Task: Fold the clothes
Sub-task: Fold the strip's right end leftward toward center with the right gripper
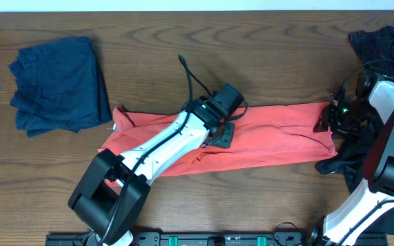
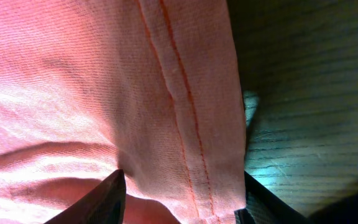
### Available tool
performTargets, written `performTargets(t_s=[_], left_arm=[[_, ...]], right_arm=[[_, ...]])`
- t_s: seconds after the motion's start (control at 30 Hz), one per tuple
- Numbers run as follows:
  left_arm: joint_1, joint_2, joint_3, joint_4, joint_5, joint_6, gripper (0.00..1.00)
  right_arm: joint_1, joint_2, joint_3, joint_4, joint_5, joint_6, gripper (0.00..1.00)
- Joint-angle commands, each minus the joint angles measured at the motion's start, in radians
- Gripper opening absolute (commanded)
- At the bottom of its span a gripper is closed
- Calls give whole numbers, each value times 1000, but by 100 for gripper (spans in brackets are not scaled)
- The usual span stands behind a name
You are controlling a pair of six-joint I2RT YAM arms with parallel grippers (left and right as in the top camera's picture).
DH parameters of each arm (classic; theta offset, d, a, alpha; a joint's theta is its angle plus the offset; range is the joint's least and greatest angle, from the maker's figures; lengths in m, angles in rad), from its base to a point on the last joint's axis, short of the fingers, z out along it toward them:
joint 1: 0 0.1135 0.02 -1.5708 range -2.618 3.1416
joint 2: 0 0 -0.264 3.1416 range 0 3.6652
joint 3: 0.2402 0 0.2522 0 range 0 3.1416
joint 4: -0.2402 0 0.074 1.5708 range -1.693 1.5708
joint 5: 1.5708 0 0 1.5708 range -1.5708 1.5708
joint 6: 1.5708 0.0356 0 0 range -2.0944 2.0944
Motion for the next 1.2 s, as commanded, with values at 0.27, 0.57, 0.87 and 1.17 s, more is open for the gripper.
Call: performTargets(t_s=[0.27,0.57,0.87,1.17], left_arm=[[137,-118,12,-27,-135,-14,15],[84,15,-17,10,19,-94,13],[32,98,-16,-30,18,-81,13],[221,-122,31,-233,-156,-42,21]], right_arm=[[12,14,-8,-1,-12,-13,53],[12,14,-8,-2,-12,-13,52],[12,14,-8,-2,-12,-13,53],[13,14,-8,-1,-37,-39,25]])
